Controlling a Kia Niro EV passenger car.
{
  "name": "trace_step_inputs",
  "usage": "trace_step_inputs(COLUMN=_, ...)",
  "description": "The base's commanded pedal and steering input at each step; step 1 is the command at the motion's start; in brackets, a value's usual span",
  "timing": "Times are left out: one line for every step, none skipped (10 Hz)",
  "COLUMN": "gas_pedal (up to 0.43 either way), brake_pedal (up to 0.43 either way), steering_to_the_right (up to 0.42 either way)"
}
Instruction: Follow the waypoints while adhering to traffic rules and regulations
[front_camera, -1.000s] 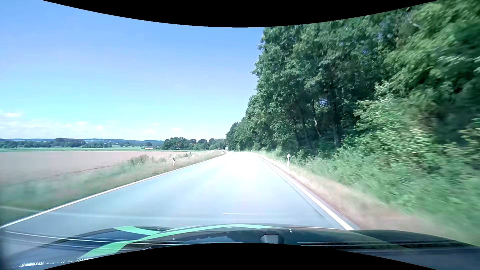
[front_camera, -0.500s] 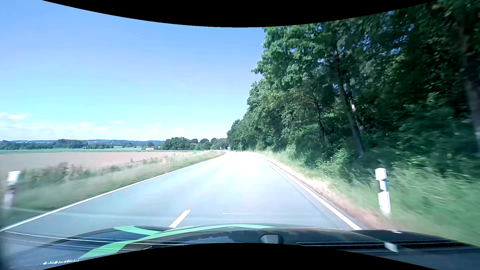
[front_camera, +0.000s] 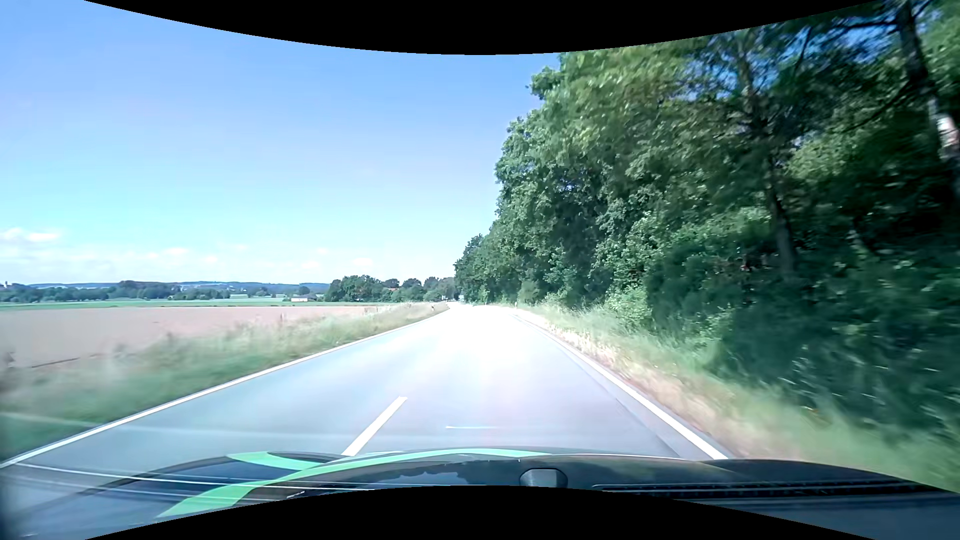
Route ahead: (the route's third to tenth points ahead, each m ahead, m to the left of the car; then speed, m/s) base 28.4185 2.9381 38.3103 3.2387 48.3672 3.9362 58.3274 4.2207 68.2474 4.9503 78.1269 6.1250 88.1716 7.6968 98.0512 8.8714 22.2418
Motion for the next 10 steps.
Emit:
trace_step_inputs(gas_pedal=0.189, brake_pedal=0.0, steering_to_the_right=-0.007)
trace_step_inputs(gas_pedal=0.177, brake_pedal=0.0, steering_to_the_right=-0.007)
trace_step_inputs(gas_pedal=0.177, brake_pedal=0.0, steering_to_the_right=-0.007)
trace_step_inputs(gas_pedal=0.177, brake_pedal=0.0, steering_to_the_right=-0.007)
trace_step_inputs(gas_pedal=0.177, brake_pedal=0.0, steering_to_the_right=-0.007)
trace_step_inputs(gas_pedal=0.177, brake_pedal=0.0, steering_to_the_right=-0.009)
trace_step_inputs(gas_pedal=0.189, brake_pedal=0.0, steering_to_the_right=-0.011)
trace_step_inputs(gas_pedal=0.197, brake_pedal=0.0, steering_to_the_right=-0.011)
trace_step_inputs(gas_pedal=0.22, brake_pedal=0.0, steering_to_the_right=-0.011)
trace_step_inputs(gas_pedal=0.24, brake_pedal=0.0, steering_to_the_right=-0.011)
